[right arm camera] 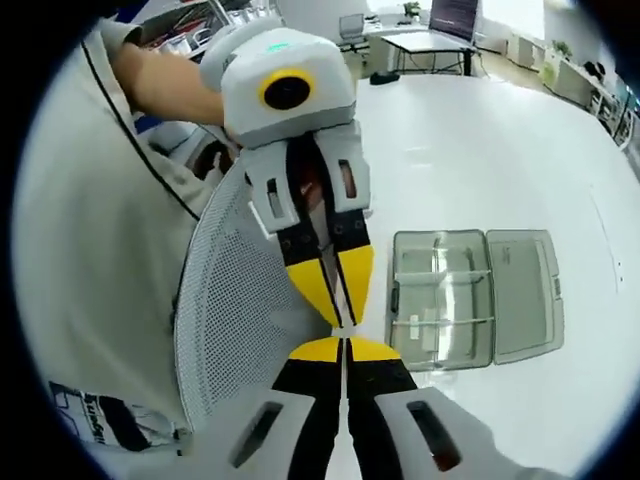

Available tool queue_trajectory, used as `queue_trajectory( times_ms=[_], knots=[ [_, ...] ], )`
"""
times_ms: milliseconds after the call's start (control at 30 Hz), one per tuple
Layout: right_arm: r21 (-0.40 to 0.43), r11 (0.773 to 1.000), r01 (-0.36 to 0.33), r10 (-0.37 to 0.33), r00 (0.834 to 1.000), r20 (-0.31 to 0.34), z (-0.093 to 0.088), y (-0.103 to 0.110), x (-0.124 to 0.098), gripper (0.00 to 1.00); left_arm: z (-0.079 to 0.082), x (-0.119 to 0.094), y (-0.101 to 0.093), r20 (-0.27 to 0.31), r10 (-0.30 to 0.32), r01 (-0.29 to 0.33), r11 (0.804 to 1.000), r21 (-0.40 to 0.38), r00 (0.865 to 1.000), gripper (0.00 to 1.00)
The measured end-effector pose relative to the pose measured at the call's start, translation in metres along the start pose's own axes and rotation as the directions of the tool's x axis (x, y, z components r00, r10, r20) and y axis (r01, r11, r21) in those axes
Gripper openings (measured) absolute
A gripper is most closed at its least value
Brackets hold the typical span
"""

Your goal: Insert the divider into the dual guide fixture by aligning both edges with the guide slots and pushing it downward to the bottom, including one-sided entry, uneven engagement, binding, and posture correction.

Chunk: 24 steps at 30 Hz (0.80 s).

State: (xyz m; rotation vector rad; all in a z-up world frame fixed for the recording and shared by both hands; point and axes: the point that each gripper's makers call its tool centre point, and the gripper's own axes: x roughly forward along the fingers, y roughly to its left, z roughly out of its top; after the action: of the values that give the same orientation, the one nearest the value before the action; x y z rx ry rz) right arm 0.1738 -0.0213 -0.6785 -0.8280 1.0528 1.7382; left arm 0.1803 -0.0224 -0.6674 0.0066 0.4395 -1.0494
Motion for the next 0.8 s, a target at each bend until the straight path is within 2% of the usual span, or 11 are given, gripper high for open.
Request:
queue_trajectory(
  times_ms=[300,800],
  knots=[
    [0.059,0.998,-0.017,0.015,0.999,0.036,0.002,0.001,0.000,0.00,-0.002,-0.001,0.000,-0.012,-0.007,0.007,1.000,-0.010,1.000,0.03],
    [0.102,0.994,-0.028,0.025,0.999,0.039,-0.002,0.002,0.006,0.00,-0.011,0.002,-0.002,-0.045,-0.014,0.014,1.000,-0.016,0.999,0.03]
  ],
)
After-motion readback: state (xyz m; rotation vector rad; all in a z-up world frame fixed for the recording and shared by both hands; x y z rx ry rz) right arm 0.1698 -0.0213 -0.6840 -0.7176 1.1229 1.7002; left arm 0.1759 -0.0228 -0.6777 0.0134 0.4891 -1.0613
